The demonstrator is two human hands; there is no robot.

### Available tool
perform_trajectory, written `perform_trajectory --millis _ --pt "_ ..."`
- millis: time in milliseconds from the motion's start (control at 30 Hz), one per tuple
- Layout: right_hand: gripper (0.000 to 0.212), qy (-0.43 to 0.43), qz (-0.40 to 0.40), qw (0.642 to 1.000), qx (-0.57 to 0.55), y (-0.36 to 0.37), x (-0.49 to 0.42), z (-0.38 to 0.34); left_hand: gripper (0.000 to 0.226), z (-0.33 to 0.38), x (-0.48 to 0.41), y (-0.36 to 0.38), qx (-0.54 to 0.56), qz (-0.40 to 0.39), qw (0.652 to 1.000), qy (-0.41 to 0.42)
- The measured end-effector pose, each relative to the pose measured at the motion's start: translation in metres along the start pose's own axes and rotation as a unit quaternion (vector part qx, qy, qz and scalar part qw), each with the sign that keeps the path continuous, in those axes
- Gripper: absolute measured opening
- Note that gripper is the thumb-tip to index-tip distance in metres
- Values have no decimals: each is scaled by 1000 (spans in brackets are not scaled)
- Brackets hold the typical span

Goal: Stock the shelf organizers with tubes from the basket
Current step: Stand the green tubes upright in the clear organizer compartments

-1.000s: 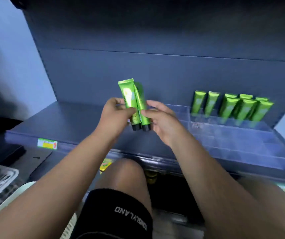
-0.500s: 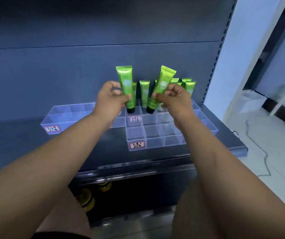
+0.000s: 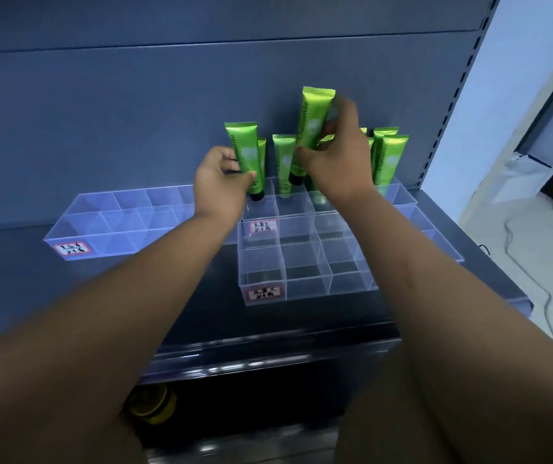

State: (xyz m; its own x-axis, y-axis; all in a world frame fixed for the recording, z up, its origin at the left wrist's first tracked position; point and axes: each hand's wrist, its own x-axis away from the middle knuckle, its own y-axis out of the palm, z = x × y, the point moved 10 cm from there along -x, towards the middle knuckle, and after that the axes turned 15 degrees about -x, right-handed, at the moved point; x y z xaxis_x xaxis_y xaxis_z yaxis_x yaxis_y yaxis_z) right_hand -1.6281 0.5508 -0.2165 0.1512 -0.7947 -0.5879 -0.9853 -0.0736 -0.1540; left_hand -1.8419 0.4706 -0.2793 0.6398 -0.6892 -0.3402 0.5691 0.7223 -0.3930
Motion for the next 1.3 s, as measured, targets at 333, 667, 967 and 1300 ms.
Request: perform_trajectory --millis 333,667,967,1300 --pt "57 -60 -35 997 46 17 -17 5 33 -19 -27 18 -32 -12 999 32" --pt "32 -73 -48 995 52 33 -24 14 33 -38 -33 24 -81 -41 996 23" --pt "38 -52 -94 985 135 47 -23 19 32 -44 -35 29 -133 -64 989 24" --pt "38 -33 -102 981 162 51 -23 38 31 -42 -31 35 -154 -76 984 47"
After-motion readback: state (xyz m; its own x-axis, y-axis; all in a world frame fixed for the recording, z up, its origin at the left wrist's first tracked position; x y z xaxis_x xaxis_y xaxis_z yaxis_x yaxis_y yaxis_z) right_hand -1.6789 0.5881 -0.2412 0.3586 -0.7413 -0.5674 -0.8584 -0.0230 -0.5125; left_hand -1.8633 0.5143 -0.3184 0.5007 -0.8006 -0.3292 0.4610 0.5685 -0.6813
